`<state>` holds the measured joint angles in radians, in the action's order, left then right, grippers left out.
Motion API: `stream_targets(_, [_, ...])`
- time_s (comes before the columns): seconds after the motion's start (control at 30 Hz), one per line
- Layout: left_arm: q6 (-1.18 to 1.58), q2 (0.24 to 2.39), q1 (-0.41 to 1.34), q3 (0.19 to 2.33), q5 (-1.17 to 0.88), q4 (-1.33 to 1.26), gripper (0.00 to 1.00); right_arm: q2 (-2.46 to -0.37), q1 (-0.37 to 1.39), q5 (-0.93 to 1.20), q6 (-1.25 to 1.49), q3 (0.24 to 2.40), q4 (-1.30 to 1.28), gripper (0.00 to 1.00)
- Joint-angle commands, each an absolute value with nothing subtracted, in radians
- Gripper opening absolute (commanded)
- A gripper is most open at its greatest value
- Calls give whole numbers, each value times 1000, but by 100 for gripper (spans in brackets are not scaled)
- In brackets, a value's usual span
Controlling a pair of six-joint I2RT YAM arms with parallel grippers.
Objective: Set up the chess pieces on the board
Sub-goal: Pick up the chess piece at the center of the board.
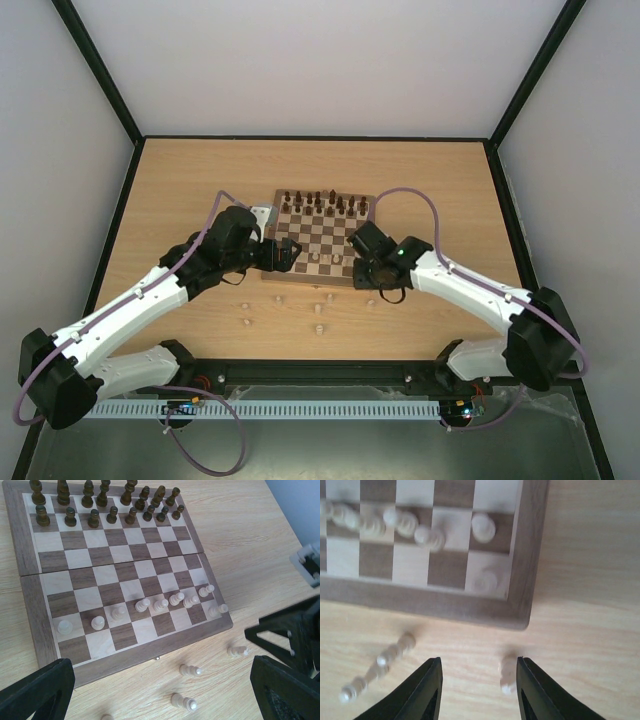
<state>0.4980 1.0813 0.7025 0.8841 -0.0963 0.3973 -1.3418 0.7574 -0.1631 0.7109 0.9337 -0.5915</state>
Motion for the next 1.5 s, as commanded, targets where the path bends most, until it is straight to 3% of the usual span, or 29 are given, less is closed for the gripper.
stream_targets(0.0, [498, 1084, 708, 882, -105, 404, 99, -1286, 826, -162, 817, 867, -689, 41])
stream_targets(0.67, [497, 1085, 715, 880, -118, 398, 99, -1368, 854, -149, 856, 766, -595, 44])
stream_targets(1.47, [497, 1089, 718, 879, -118, 396, 99, -1380, 853, -158, 843, 757, -595, 10])
